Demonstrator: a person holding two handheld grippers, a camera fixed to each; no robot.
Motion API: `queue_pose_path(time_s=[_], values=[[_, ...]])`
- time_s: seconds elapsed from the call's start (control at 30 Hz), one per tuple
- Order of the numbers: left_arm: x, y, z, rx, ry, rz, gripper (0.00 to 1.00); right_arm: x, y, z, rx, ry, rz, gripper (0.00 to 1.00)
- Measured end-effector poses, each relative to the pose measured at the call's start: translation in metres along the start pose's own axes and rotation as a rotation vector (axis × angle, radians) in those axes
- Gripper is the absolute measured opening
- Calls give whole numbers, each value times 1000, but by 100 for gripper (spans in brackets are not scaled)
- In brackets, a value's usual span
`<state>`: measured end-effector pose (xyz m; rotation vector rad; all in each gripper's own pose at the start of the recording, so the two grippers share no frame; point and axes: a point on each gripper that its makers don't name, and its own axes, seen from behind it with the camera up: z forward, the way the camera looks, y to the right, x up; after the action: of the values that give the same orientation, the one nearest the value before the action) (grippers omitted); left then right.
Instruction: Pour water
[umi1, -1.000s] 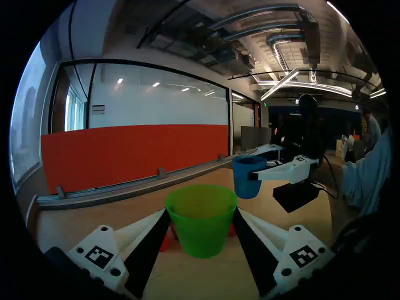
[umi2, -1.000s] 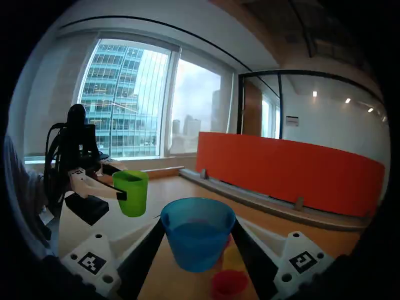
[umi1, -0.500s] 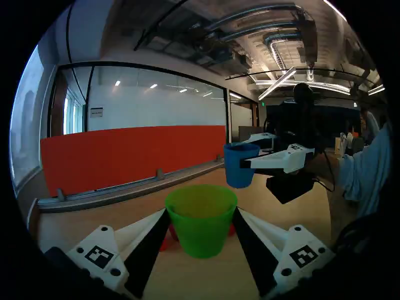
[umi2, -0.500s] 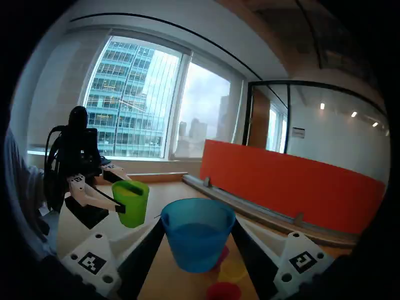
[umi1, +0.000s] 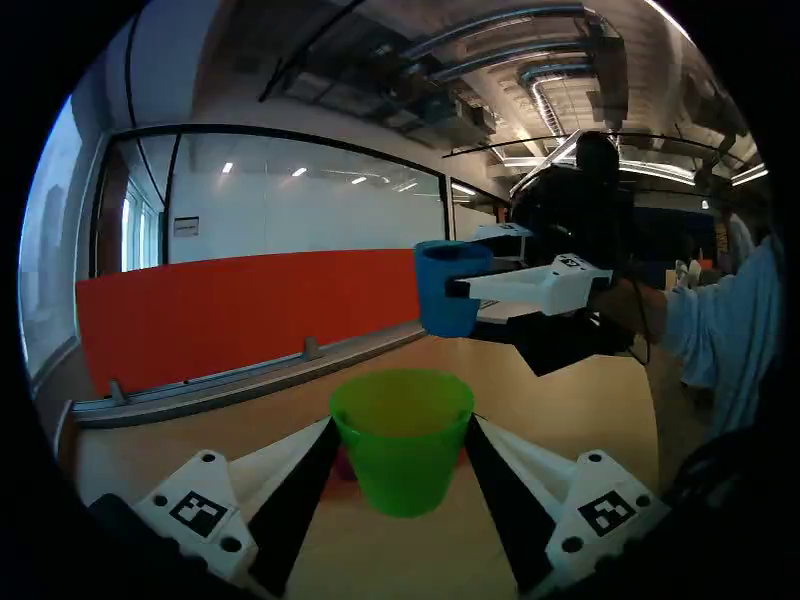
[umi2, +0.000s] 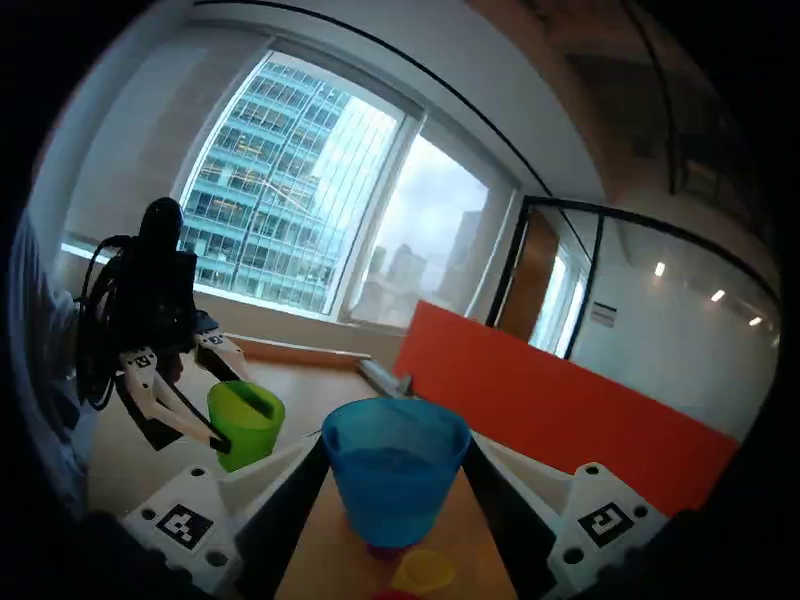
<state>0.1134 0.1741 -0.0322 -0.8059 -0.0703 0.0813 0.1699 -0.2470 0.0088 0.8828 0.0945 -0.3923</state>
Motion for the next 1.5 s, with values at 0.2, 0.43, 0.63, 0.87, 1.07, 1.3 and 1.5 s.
queue_pose_path(time_s=[0.2,0.43,0.63,0.87,1.07,1.3,1.5], values=[[-1,5,3,-9,0,3,86,17,5,8,9,8,-106,91],[-1,9,7,-20,0,4,86,33,9,21,9,12,-248,91],[1,13,11,-29,3,7,85,46,10,33,7,19,-368,91],[3,18,15,-41,4,12,86,57,15,45,-8,17,-495,91],[4,20,18,-46,6,11,85,62,15,53,-8,12,-585,91],[6,20,19,-48,12,7,85,68,15,59,-4,12,-665,91],[8,19,19,-52,15,6,85,73,17,61,-13,8,-732,91]])
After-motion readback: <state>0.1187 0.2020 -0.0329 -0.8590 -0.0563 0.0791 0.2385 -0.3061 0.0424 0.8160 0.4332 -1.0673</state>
